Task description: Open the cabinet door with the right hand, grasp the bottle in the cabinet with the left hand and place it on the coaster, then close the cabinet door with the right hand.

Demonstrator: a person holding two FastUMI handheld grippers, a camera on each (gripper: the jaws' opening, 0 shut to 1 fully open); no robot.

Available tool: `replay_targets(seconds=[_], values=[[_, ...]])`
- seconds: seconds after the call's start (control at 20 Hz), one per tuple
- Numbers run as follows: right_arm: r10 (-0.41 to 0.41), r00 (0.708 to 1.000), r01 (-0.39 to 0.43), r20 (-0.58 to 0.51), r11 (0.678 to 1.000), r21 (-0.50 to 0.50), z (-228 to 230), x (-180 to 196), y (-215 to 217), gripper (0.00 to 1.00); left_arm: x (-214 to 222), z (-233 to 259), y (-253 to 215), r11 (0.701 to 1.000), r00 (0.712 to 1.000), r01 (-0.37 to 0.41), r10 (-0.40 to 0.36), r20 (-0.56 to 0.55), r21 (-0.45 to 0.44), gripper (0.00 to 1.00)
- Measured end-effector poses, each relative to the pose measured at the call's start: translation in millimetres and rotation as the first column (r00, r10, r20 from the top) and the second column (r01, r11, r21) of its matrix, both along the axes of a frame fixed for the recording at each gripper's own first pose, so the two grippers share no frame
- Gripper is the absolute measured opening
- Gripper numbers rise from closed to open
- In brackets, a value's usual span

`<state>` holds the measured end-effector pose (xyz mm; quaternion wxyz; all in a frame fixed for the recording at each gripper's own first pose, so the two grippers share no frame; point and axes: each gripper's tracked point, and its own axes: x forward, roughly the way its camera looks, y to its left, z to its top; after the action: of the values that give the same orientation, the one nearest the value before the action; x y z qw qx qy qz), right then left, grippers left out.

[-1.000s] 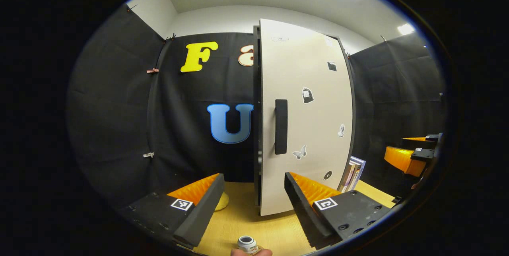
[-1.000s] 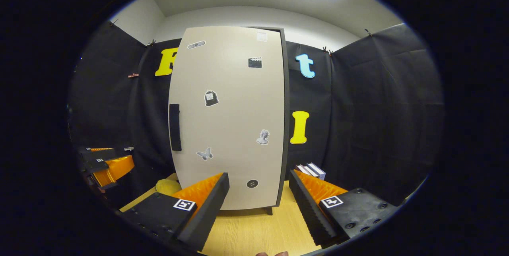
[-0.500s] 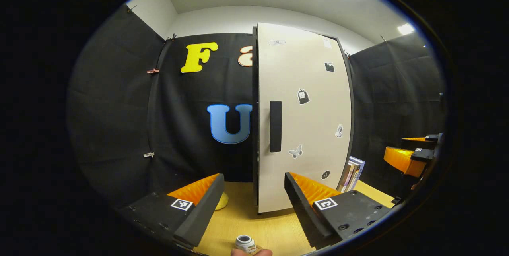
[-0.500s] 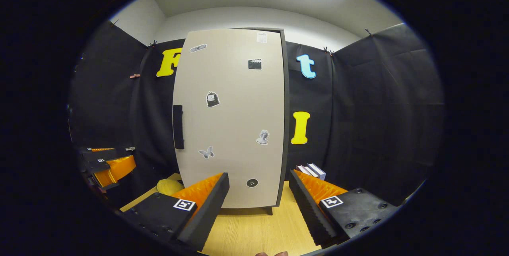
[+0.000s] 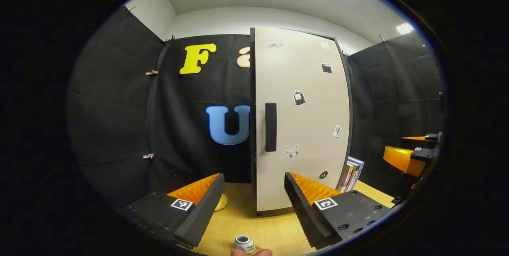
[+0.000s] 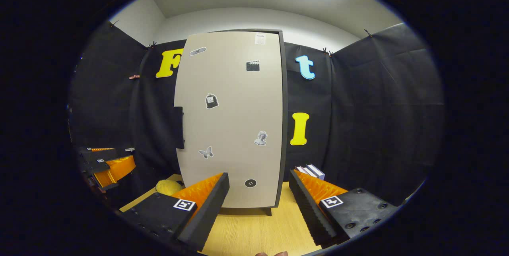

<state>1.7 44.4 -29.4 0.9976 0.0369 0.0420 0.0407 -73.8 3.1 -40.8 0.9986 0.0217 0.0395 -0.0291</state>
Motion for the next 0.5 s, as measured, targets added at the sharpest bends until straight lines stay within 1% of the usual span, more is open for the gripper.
replay_targets(seconds=[0.5], values=[[0.003,1.000,-0.003,-0.002,1.000,-0.003,1.7,0.3,-0.7,0.98,1.1,0.0,0.5,1.000,1.000,-0.003,0.003,0.000,-0.005,0.95]])
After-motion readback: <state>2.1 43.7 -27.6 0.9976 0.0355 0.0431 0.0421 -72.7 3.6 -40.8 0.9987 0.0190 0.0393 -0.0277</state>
